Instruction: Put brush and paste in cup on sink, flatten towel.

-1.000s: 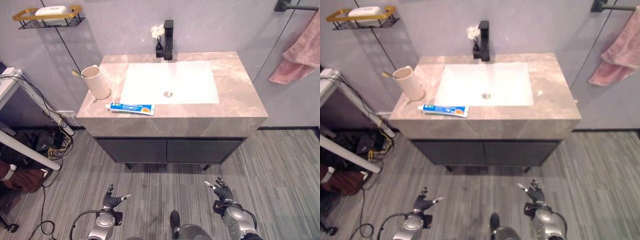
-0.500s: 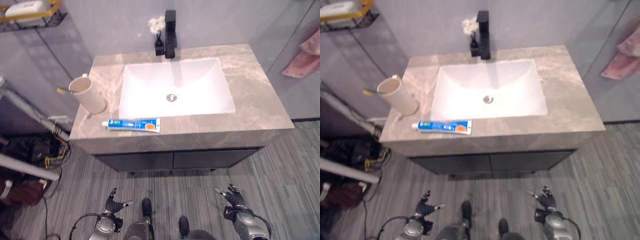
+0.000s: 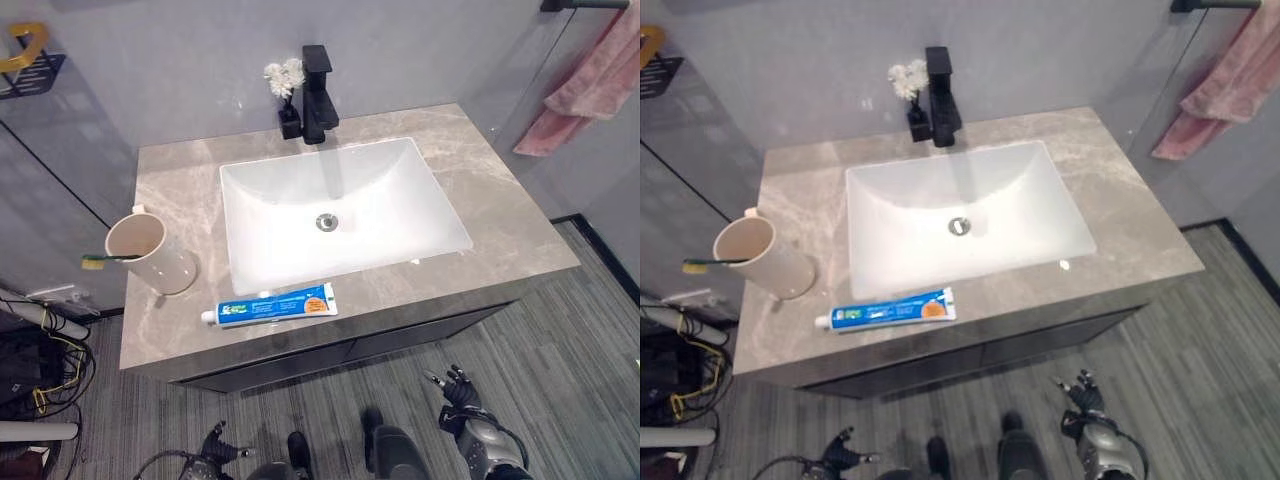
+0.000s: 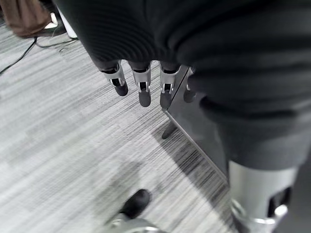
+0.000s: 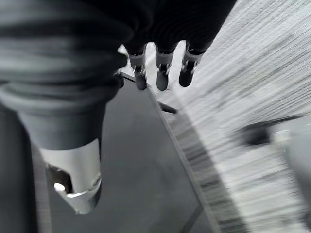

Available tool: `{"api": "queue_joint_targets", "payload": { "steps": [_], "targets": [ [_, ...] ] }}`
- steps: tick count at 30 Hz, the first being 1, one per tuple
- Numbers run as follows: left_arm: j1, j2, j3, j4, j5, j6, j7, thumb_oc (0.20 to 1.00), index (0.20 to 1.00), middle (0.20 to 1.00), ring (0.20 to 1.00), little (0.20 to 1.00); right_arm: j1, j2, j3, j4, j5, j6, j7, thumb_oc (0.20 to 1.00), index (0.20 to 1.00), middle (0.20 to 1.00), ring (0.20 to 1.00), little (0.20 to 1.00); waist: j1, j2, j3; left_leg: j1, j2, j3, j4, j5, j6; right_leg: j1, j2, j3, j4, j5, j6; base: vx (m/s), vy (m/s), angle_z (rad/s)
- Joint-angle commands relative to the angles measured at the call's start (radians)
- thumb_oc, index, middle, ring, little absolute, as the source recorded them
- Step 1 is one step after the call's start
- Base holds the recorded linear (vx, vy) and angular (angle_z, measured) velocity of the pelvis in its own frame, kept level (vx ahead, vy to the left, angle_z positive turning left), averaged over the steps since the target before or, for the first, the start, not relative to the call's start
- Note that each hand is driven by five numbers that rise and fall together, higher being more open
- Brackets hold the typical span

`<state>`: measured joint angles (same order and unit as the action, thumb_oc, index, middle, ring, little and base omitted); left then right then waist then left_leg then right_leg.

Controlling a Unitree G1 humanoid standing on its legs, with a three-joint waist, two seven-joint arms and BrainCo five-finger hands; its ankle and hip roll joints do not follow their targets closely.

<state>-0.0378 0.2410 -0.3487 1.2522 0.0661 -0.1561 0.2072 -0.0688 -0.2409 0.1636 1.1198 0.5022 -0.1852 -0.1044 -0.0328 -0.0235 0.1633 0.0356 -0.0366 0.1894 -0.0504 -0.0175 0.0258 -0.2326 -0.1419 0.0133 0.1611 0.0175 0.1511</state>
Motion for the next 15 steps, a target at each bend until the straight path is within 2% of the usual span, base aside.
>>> {"api": "queue_joint_targets", "payload": {
  "steps": [1,5,6,8,10,11,12,13,15],
  "targets": [
    [0.022,0.0,0.039,-0.006,-0.002,-0.026,-0.011,1.0,1.0,1.0,1.0,1.0,-0.017,-0.048,-0.001,0.02,-0.06,-0.017,0.014,1.0,1.0,1.0,1.0,1.0,0.017,0.014,-0.033,-0.085,0.043,-0.048,0.125,0.023,-0.07,0.154,0.017,-0.037,-0.154,0.071,0.009,0.02,-0.024,0.22],
    [0.058,0.025,0.032,-0.082,-0.001,-0.057,-0.013,1.0,1.0,1.0,1.0,1.0,0.003,-0.063,0.007,0.075,-0.113,-0.001,0.018,1.0,1.0,1.0,1.0,1.0,0.03,0.022,-0.055,-0.073,0.048,-0.071,0.071,0.037,-0.078,0.188,0.016,-0.077,-0.195,0.062,0.002,0.03,-0.086,0.26],
    [0.084,0.07,0.004,-0.193,0.036,-0.086,-0.004,1.0,1.0,1.0,1.0,1.0,0.005,-0.073,0.017,0.126,-0.162,0.006,0.016,1.0,1.0,1.0,1.0,1.0,0.047,0.027,-0.05,-0.075,0.048,-0.098,0.048,0.049,-0.084,0.206,0.014,-0.1,-0.217,0.057,-0.001,-0.03,-0.075,0.44],
    [0.148,0.132,0.001,-0.341,0.081,-0.103,0.004,1.0,1.0,1.0,1.0,1.0,0.013,-0.079,0.017,0.145,-0.204,0.0,0.007,1.0,1.0,1.0,1.0,1.0,0.065,0.031,-0.048,-0.075,0.045,-0.12,0.029,0.054,-0.089,0.226,0.009,-0.129,-0.236,0.056,0.0,-0.04,-0.083,0.43],
    [0.258,0.225,-0.021,-0.544,0.165,-0.155,0.012,1.0,1.0,1.0,1.0,1.0,0.014,-0.089,0.018,0.168,-0.298,-0.008,-0.05,1.0,1.0,1.0,1.0,1.0,0.093,0.041,-0.048,-0.081,0.043,-0.146,0.011,0.062,-0.097,0.233,0.002,-0.162,-0.243,0.052,0.006,-0.04,-0.053,0.62],
    [0.304,0.258,-0.02,-0.615,0.184,-0.171,-0.002,1.0,1.0,1.0,1.0,1.0,0.017,-0.092,0.018,0.174,-0.324,-0.008,-0.053,1.0,1.0,1.0,1.0,1.0,0.101,0.046,-0.05,-0.083,0.042,-0.154,0.004,0.064,-0.098,0.237,-0.001,-0.172,-0.246,0.05,0.008,-0.03,-0.019,0.52],
    [0.304,0.258,-0.02,-0.615,0.184,-0.171,-0.002,1.0,1.0,1.0,1.0,1.0,0.017,-0.092,0.018,0.174,-0.324,-0.008,-0.053,1.0,1.0,1.0,1.0,1.0,0.101,0.046,-0.05,-0.083,0.042,-0.154,0.004,0.064,-0.098,0.237,-0.001,-0.172,-0.246,0.05,0.008,-0.04,-0.015,0.22],
    [0.37,0.367,-0.031,-0.784,0.24,-0.219,-0.031,1.0,1.0,1.0,1.0,1.0,0.009,-0.104,0.021,0.205,-0.386,0.005,-0.073,1.0,1.0,1.0,1.0,1.0,0.12,0.059,-0.048,-0.088,0.039,-0.171,-0.004,0.076,-0.1,0.239,-0.007,-0.192,-0.245,0.053,0.009,-0.04,-0.008,0.2],
    [0.441,0.465,-0.002,-0.924,0.251,-0.239,-0.058,1.0,1.0,1.0,1.0,1.0,0.001,-0.105,0.024,0.204,-0.395,0.007,-0.078,1.0,1.0,1.0,1.0,1.0,0.133,0.071,-0.047,-0.089,0.035,-0.19,-0.012,0.08,-0.101,0.242,-0.012,-0.21,-0.246,0.052,0.011,-0.02,-0.003,0.28]
  ]
}}
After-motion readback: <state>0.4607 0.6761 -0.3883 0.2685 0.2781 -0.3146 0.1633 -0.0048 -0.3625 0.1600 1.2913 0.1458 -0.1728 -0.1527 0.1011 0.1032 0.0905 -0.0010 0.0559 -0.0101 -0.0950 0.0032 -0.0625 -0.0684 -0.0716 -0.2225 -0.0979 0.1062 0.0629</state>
